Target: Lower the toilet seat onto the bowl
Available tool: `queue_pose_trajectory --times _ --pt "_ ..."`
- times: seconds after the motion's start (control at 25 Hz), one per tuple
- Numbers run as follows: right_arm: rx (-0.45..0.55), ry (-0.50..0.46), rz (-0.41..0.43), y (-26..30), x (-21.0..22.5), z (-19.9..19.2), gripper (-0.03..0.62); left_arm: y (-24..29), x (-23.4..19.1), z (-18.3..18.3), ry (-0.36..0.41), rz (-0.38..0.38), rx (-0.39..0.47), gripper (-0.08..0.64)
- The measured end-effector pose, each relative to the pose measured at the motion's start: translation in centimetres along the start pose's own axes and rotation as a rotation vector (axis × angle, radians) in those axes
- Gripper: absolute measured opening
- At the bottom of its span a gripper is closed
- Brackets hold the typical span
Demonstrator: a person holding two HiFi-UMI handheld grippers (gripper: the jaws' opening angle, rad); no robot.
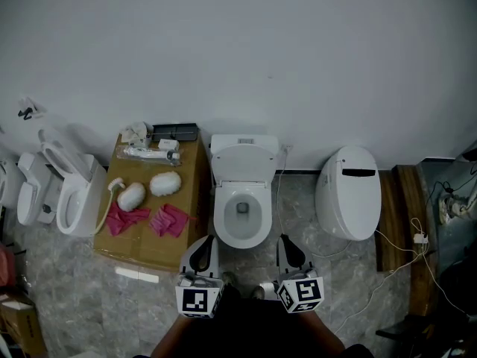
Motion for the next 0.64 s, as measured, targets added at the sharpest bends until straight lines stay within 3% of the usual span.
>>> queue_pose_trajectory --times 0.48,0.64 --pt "-0.001 -0.014 0.010 -0.7 -0.2 -0.3 0.028 -0.6 0.3 -0.4 -0.018 -0.007 0.007 0.011" --pt "-0.002 -0.016 0.014 -0.8 -0.5 -0.5 0.028 -0.5 0.3 -0.2 -0.021 -0.014 0.047 0.011"
Point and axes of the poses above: the fingertips, and each gripper's own axes: y forward along the fingers, x to its right, z out of its top, the point moved 7 cm from there along -y, backward along the fingers, and after that the axes turned 3 degrees about -y, right-handed, at the moved point
